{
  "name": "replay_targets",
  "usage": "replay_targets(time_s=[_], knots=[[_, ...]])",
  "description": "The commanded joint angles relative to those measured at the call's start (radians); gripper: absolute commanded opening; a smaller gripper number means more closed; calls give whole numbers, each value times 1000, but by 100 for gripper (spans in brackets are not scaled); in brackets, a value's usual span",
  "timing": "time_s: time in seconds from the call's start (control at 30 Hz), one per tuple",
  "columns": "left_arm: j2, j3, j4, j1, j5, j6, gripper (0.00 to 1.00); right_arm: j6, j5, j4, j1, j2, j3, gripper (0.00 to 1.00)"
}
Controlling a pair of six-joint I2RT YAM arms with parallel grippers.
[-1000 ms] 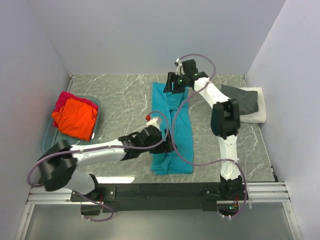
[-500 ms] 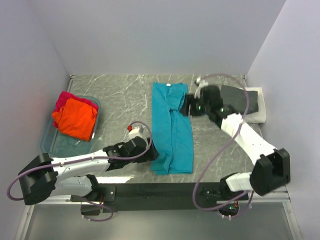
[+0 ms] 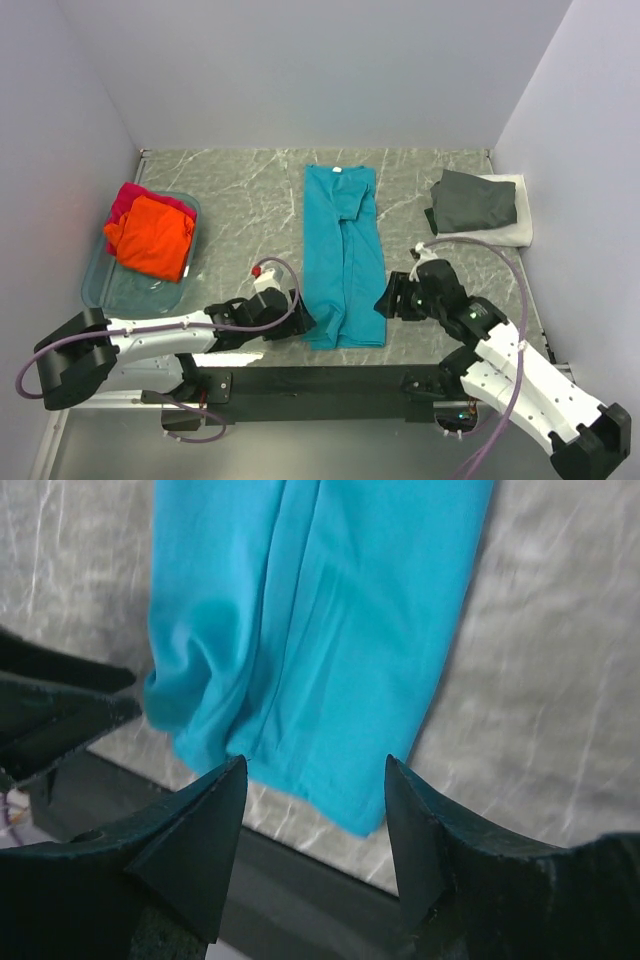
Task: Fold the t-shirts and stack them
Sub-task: Fold the tshirt
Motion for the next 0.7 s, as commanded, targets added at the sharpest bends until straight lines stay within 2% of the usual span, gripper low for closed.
replay_targets(time_s=[0.0, 0.13, 0.37, 0.67], knots=[[14, -15, 54, -30, 18, -40, 84, 138, 10, -48, 43, -58, -38, 64], [16, -18, 54, -47, 11, -52, 82, 212, 21, -41, 92, -93, -71, 64], [43, -17, 49, -57, 16, -63, 78, 339, 90, 39, 206, -63, -182, 63], [102, -8, 54, -87, 41, -80, 61, 387, 122, 60, 246, -44, -231, 63]])
